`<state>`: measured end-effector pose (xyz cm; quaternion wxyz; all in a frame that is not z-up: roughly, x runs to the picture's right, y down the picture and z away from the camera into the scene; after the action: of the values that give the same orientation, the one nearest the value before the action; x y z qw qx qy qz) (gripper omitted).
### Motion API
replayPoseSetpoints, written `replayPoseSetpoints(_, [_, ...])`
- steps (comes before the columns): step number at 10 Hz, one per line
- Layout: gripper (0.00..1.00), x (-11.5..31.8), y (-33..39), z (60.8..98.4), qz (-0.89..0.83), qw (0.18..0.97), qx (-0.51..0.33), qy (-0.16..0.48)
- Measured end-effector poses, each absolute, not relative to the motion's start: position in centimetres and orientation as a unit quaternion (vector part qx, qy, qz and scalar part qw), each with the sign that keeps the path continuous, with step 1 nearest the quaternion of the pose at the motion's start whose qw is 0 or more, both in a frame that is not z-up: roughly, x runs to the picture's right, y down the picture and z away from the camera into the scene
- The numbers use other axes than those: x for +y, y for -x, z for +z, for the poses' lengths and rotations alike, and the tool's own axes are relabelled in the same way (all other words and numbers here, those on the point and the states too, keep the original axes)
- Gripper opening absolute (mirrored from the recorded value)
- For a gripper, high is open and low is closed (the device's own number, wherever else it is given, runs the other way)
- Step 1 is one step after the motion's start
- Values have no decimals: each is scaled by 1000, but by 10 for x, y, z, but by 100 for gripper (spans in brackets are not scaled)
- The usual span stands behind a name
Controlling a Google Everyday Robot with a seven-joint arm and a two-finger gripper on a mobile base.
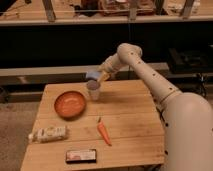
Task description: Place the white sponge in the ceramic cup
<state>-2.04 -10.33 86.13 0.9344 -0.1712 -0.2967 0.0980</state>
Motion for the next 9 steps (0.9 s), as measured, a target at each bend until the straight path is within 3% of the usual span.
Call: replayPoseSetpoints(9, [27,-104,19,866,94,935,-297,173])
